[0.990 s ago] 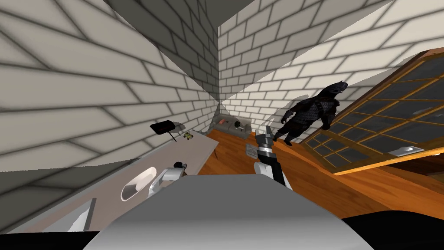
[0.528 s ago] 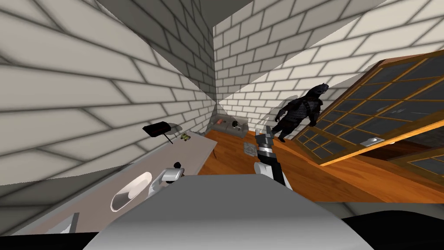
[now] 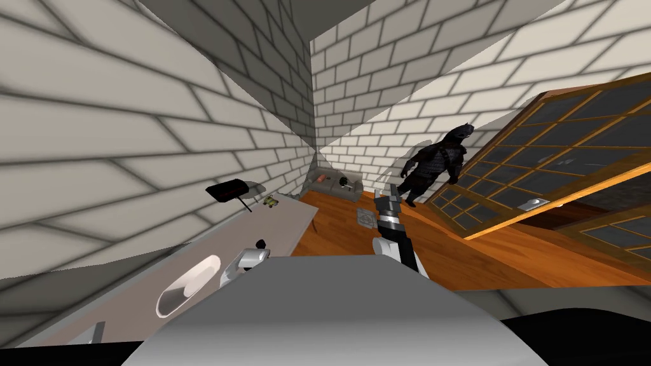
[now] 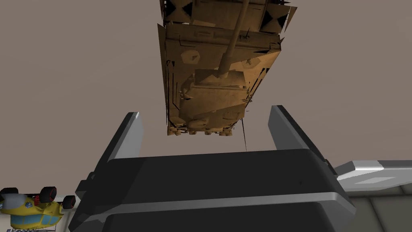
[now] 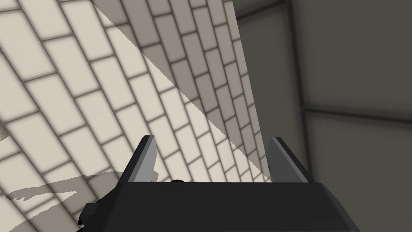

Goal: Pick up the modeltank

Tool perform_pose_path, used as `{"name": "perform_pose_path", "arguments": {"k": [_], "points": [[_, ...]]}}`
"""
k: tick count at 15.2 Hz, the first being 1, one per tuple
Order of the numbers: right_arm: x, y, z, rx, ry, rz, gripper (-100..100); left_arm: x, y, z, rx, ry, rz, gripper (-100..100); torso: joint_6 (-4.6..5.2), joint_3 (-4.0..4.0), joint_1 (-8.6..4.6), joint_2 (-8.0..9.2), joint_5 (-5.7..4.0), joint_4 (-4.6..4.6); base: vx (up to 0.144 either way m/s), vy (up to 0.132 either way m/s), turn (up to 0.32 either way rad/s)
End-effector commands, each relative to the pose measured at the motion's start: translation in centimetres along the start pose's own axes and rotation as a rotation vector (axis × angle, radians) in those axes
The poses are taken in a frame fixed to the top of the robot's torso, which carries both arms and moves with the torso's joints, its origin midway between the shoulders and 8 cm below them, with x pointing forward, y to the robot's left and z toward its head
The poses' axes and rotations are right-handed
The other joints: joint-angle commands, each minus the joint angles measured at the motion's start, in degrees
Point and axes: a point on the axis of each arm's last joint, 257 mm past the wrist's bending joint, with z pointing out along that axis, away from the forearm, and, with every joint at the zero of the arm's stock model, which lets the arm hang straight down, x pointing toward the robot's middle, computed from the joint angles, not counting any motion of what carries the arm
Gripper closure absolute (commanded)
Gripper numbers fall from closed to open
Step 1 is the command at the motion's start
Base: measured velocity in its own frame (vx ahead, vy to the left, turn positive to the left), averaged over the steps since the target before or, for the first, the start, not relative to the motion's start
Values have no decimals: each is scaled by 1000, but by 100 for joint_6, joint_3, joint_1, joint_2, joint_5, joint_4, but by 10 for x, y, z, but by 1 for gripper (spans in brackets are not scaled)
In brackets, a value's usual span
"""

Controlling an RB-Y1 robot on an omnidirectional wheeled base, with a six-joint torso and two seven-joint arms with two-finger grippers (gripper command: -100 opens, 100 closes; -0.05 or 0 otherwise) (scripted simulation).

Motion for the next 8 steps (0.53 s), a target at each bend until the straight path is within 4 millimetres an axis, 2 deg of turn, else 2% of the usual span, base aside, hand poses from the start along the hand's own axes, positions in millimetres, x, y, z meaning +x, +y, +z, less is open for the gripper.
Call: {"name": "perform_pose_path", "arguments": {"k": [1,2,6,8], "points": [[0,0,0,0,0,0,0,0,0,0,0,0,0,-100,0,0,0,0,0,0,8,15,-10],[0,0,0,0,0,0,0,0,0,1,2,-1,-1,100,0,1,-2,1,-1,0,3,6,-1],[0,0,0,0,0,0,0,0,0,1,2,-1,-1,100,0,3,-9,5,-2,1,0,0,0],[0,0,0,0,0,0,0,-3,-3,-8,3,1,3,100,-1,4,-13,8,-3,2,-14,-18,29]]}}
